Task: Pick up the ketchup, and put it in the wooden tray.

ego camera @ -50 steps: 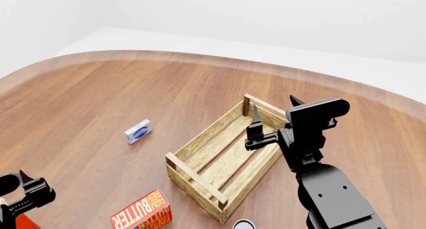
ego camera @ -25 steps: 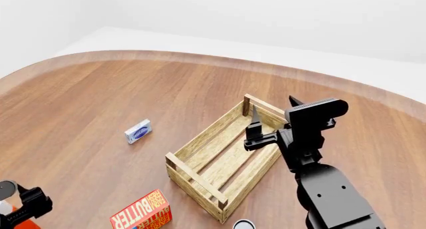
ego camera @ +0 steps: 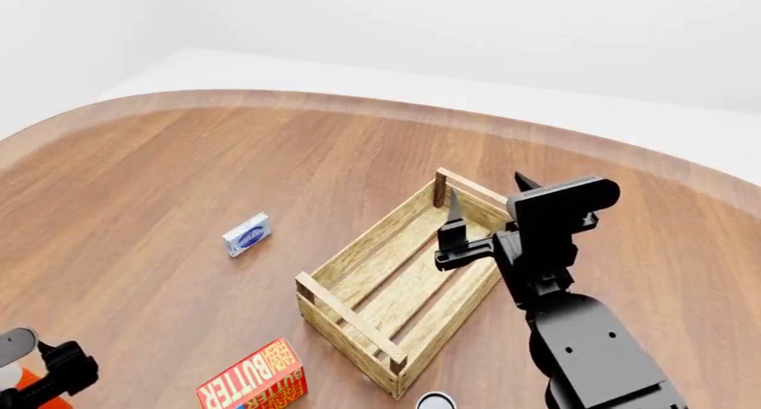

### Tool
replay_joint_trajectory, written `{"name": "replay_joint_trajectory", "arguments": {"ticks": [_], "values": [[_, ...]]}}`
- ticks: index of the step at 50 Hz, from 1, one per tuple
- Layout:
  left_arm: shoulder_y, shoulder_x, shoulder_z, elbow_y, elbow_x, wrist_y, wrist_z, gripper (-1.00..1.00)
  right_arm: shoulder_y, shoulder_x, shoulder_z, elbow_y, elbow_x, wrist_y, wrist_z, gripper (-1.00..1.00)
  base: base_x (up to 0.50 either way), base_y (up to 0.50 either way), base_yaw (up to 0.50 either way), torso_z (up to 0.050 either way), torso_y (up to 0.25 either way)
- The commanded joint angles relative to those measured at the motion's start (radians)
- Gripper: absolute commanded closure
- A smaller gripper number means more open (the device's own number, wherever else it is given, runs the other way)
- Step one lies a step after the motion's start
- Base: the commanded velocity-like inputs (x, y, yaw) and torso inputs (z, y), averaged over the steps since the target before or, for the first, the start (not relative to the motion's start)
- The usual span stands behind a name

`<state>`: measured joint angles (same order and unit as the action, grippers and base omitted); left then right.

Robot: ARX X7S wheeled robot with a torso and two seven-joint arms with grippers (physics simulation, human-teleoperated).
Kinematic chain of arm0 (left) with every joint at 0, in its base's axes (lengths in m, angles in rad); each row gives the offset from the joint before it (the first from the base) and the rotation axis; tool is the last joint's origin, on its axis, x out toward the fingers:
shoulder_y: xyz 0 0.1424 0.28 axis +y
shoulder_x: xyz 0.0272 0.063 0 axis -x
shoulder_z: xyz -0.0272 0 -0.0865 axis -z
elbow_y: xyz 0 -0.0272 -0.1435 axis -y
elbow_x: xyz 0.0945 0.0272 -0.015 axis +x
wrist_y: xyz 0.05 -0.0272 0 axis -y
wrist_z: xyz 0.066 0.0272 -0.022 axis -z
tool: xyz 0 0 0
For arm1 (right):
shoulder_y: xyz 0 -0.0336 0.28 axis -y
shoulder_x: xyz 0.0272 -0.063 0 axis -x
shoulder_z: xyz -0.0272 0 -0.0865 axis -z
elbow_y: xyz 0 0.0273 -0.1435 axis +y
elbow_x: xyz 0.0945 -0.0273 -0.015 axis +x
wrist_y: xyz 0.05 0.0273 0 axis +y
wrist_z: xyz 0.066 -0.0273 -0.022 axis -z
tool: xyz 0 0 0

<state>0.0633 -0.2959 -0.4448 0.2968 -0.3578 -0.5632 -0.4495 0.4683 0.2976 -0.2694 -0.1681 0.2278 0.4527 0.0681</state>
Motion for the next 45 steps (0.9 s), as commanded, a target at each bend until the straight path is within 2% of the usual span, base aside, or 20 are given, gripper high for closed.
{"name": "replay_joint_trajectory", "arguments": {"ticks": [1,45], "values": [[-0.021,0.006,0.014,-0.076,0.021,0.048,0.001,-1.0,-0.001,0.002,-0.004,0.004,0.002,-0.003,0.003,-1.0,0.0,0.0,0.0,0.0,0.0],[-0.139,0.0,0.051,-0.351,0.078,0.164,-0.013,-1.0,0.006,0.016,-0.01,-0.001,0.012,0.007,0.018,-1.0,0.0,0.0,0.0,0.0,0.0]]}}
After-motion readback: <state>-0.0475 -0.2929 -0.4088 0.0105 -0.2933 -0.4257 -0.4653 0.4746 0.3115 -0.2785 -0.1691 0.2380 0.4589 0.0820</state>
